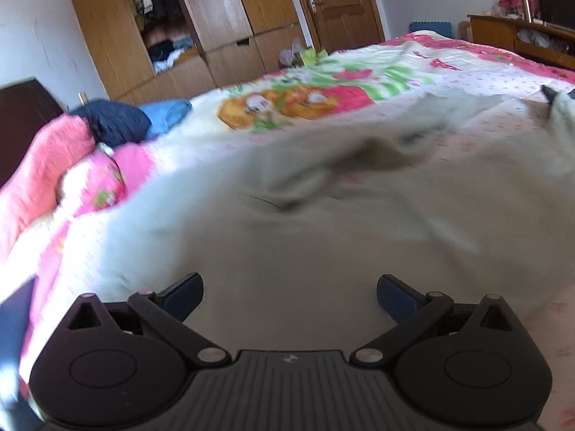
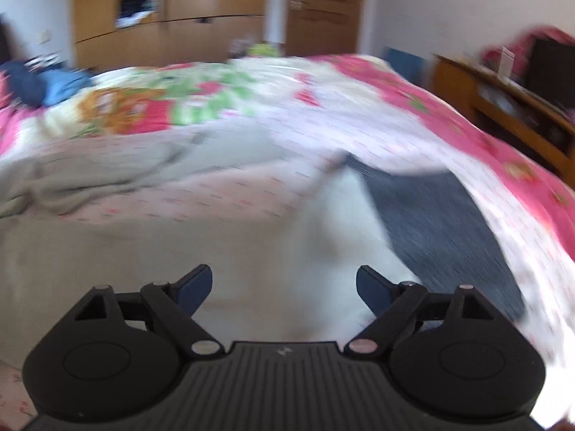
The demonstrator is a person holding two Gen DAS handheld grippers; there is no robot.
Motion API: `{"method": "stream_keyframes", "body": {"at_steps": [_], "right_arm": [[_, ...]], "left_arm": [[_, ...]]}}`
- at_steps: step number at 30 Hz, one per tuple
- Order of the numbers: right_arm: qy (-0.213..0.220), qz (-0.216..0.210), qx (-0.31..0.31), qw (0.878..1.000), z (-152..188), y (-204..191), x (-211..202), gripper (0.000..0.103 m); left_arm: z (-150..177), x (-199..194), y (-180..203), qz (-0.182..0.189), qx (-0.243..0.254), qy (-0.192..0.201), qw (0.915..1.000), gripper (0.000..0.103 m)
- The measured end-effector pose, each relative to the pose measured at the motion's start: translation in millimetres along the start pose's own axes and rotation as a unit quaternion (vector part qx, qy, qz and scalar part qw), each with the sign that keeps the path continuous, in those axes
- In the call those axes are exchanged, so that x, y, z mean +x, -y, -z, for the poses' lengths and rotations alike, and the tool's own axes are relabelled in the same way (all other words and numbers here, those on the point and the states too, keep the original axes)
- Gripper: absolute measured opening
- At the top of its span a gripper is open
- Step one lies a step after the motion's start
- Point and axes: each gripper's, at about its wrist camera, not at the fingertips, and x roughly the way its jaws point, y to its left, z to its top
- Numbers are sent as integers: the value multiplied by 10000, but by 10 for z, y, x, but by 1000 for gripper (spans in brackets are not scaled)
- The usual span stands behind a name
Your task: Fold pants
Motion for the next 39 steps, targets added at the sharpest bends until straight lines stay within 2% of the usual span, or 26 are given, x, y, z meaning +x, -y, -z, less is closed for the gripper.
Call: {"method": "stream_keyframes", "body": {"at_steps": [3, 7, 8, 10, 14, 16, 18, 21, 24, 27, 28, 29, 31, 33, 34, 35, 36, 38, 39], "right_arm": [[35, -800, -658, 9946, -453, -524, 436, 87], [-8, -1634, -1575, 9739, -974, -1335, 1041, 87], [-40, -1788, -1824, 9668, -1075, -1553, 1184, 86], [-95, -1965, -2114, 9574, -1245, -1873, 1420, 86], [-589, -2401, -2207, 9435, -1475, -2230, 1736, 86], [-796, -2554, -2343, 9346, -1540, -2341, 1848, 86], [-920, -2496, -2550, 9296, -1587, -2454, 1962, 86], [-1308, -2466, -2630, 9235, -1635, -2556, 2169, 86], [-1616, -2572, -2449, 9207, -1659, -2600, 2296, 86], [-1713, -2553, -2455, 9193, -1685, -2646, 2316, 86], [-1710, -2543, -2485, 9189, -1680, -2659, 2311, 86], [-1745, -2538, -2462, 9190, -1672, -2660, 2311, 82], [-1808, -2599, -2390, 9180, -1658, -2664, 2298, 69], [-1736, -2646, -2392, 9180, -1657, -2686, 2237, 49], [-1675, -2606, -2407, 9198, -1656, -2698, 2200, 45], [-1599, -2558, -2421, 9221, -1660, -2719, 2154, 34], [-1532, -2558, -2405, 9237, -1672, -2719, 2097, 18], [-1359, -2590, -2321, 9277, -1709, -2682, 1943, 3], [-1265, -2650, -2268, 9286, -1727, -2643, 1837, 3]], "left_arm": [[-142, 192, -462, -332, 327, 139, 9988, 103], [-372, 662, -1184, -524, 262, 43, 9983, 102], [-433, 801, -1331, -553, 246, -65, 9981, 92], [-549, 1068, -1582, -424, 148, -267, 9986, 83], [-685, 1483, -1933, 61, -86, -623, 9980, 82], [-740, 1611, -2056, 306, -175, -691, 9970, 82], [-788, 1751, -2125, 504, -249, -804, 9952, 82], [-806, 1956, -2222, 941, -497, -1167, 9875, 83], [-787, 2129, -2220, 1129, -650, -1475, 9805, 82], [-772, 2284, -2239, 1305, -788, -1714, 9733, 69], [-782, 2323, -2250, 1265, -904, -1748, 9722, 59], [-799, 2351, -2247, 1237, -1005, -1776, 9711, 46], [-834, 2335, -2177, 1191, -965, -1746, 9726, 34], [-832, 2280, -2085, 1025, -695, -1641, 9786, 31], [-821, 2256, -2050, 951, -620, -1613, 9804, 29], [-821, 2223, -2025, 863, -577, -1564, 9822, 27], [-835, 2165, -2008, 762, -548, -1475, 9846, 26], [-888, 1993, -1991, 600, -489, -1215, 9896, 24], [-918, 1852, -1988, 533, -446, -1035, 9922, 24]]}}
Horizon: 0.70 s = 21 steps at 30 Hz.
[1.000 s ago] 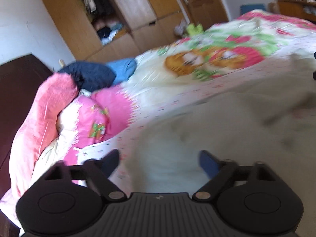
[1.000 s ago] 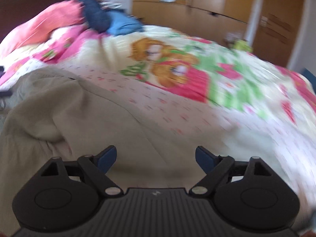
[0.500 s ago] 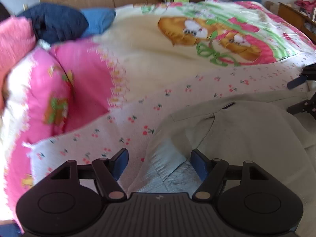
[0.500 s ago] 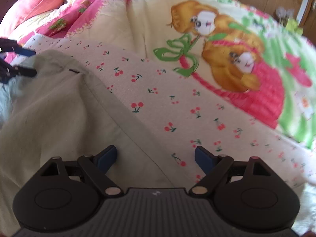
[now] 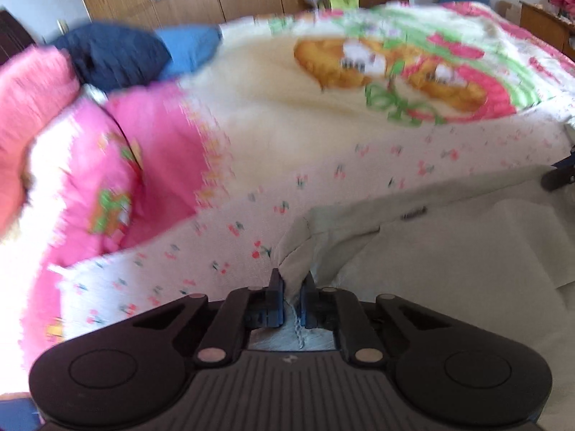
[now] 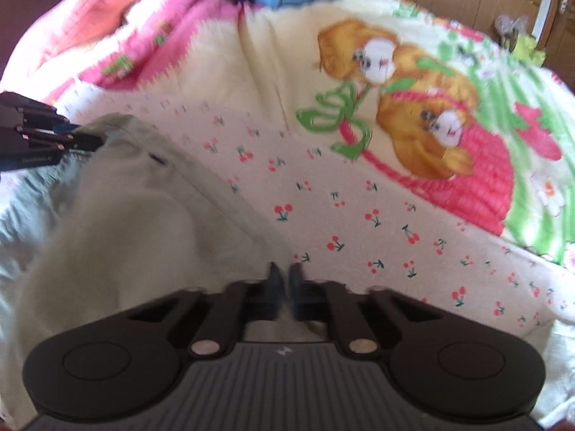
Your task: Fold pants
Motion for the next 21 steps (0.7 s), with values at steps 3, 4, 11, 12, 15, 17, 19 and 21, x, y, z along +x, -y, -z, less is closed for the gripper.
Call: {"method": "stream_keyframes", "body": {"at_steps": [3, 4, 11, 12, 15, 17, 19, 21], "right_arm": [[431, -114, -104, 9990, 129, -132, -474, 3], [575, -161, -152, 9981, 212, -186, -660, 3], [631, -676, -255, 9954, 1302, -766, -1535, 4], [426, -535, -341, 9971, 1494, -880, -1499, 6], [-113, 107, -417, 9990, 1919, -1160, -1306, 13], [-290, 190, -445, 9984, 2043, -1311, -1266, 13], [-279, 141, -401, 9987, 2008, -1439, -1308, 17], [-137, -74, -481, 9987, 1927, -1582, -1370, 27]], "left_arm": [[99, -585, 12, -66, -36, 621, 9980, 24], [183, -811, 21, -98, -22, 810, 9967, 24], [1430, -2002, 438, -486, 355, 1261, 9902, 40], [1652, -2045, 575, -631, 556, 1186, 9894, 46], [2134, -2092, 895, -896, 984, 822, 9877, 64], [2316, -2206, 979, -895, 1005, 855, 9872, 64], [2395, -2330, 977, -905, 803, 963, 9880, 67], [2445, -2414, 922, -1070, 580, 1153, 9858, 76]]}}
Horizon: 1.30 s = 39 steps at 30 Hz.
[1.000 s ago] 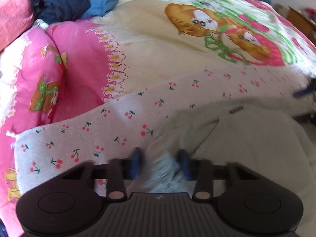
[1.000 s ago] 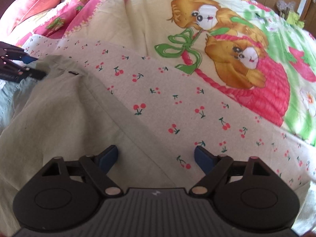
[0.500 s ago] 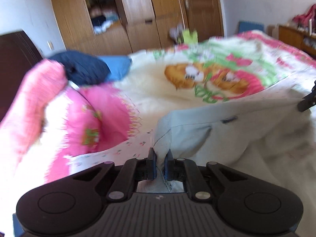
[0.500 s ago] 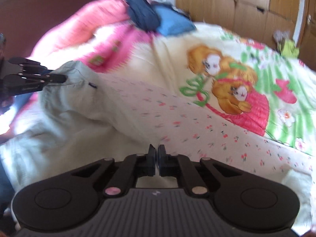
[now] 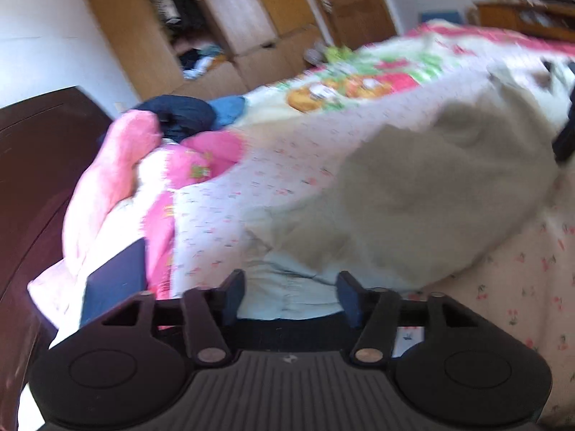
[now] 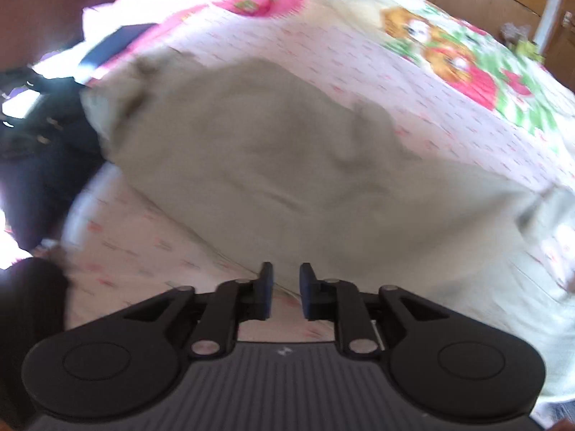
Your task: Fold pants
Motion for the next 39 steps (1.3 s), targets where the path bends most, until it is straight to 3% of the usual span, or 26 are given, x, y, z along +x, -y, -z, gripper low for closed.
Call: {"method": "stream_keyframes", "body": {"at_steps": [2, 4, 6, 9, 12, 14, 15, 16, 17, 22, 25, 26, 28, 31, 36, 39], "right_arm": [[172, 20, -255, 9995, -85, -148, -18, 39], [329, -270, -292, 9987, -273, -284, 35, 39], [510, -641, -96, 9966, -508, -383, 167, 45], [646, -1292, 457, 9885, -884, -519, 525, 48], [451, -2042, 1130, 9713, -1131, -683, 893, 48], [307, -2312, 1501, 9608, -1236, -767, 1117, 48], [295, -2347, 1641, 9577, -1266, -782, 1194, 43], [374, -2367, 1778, 9544, -1286, -806, 1225, 31], [469, -2464, 1849, 9502, -1278, -819, 1193, 9], [1466, -2437, 2211, 9328, -1332, -656, 716, 9], [2067, -2059, 1805, 9393, -1412, -794, 453, 9], [1936, -2114, 1664, 9435, -1446, -888, 478, 9], [1280, -2267, 1356, 9559, -1488, -1160, 737, 13], [610, -2047, 1039, 9714, -1421, -1493, 1167, 15], [914, -2458, 1647, 9508, -1243, -1277, 1044, 27], [1156, -2469, 1564, 9493, -1135, -1136, 807, 29]], "left_arm": [[18, 15, -33, -141, -22, 78, 9999, 76], [41, 34, -62, -14, -151, 110, 9998, 76], [62, 53, -54, 94, -270, 168, 9995, 76], [144, 43, -37, 205, -300, 146, 9992, 76], [214, 46, -34, 245, -300, 98, 9992, 76], [240, 46, -44, 339, -376, 82, 9987, 76], [244, 50, -52, 365, -410, 96, 9984, 76], [247, 53, -59, 378, -440, 114, 9983, 77], [249, 59, -68, 392, -467, 129, 9981, 77], [258, 24, -162, 477, -769, 289, 9955, 77], [297, -37, -194, 564, -926, 366, 9934, 77], [311, -59, -195, 577, -924, 379, 9933, 77], [351, -107, -175, 613, -897, 343, 9935, 77], [424, -182, -134, 555, -780, 210, 9952, 77], [430, -317, -95, 651, -774, 250, 9946, 77], [269, -282, 5, 758, -656, 547, 9935, 78]]}}
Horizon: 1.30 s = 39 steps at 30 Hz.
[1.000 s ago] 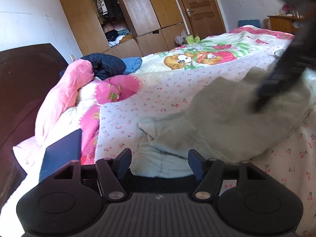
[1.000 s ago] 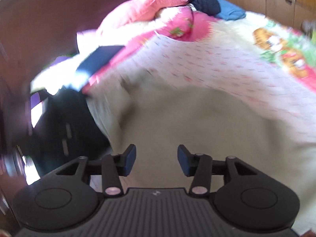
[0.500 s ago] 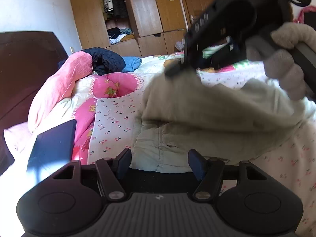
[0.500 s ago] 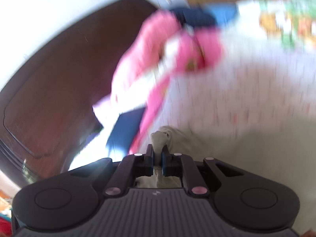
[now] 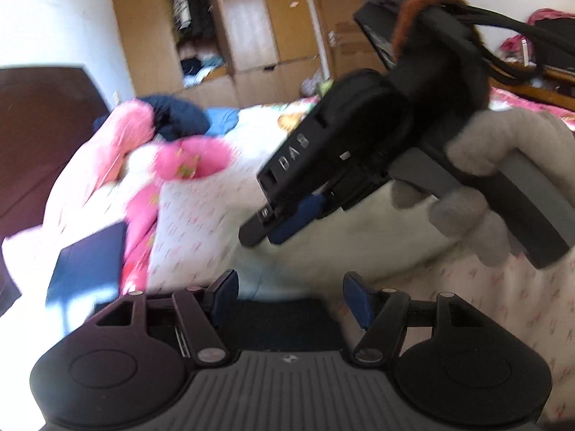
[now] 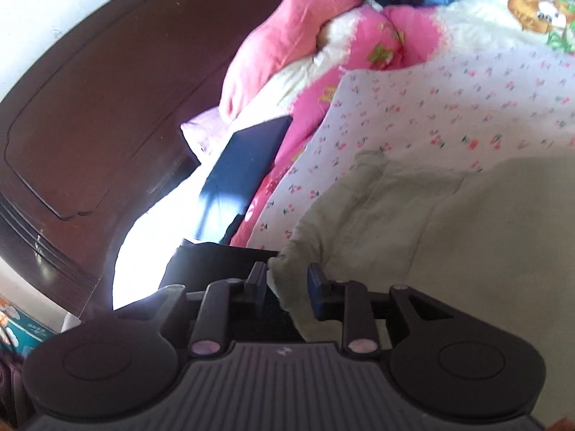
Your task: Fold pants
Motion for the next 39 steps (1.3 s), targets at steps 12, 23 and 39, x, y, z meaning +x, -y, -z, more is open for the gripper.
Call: {"method": "stream_keyframes", "body": {"at_steps": [12, 23, 39], "right_arm": [[793, 2050, 1413, 9653, 400, 1435, -1620, 36], [1932, 3402, 2415, 8880, 306, 2893, -2841, 41], [2292, 3528, 3005, 8560, 33, 4047, -2889, 11]], "left_arm": [[-17, 1000, 242, 35, -131, -1162, 9931, 86], [-950, 1227, 1349, 1166, 572, -391, 9908, 87], [-1212, 1882, 2793, 2106, 1200, -442, 9692, 84]]}}
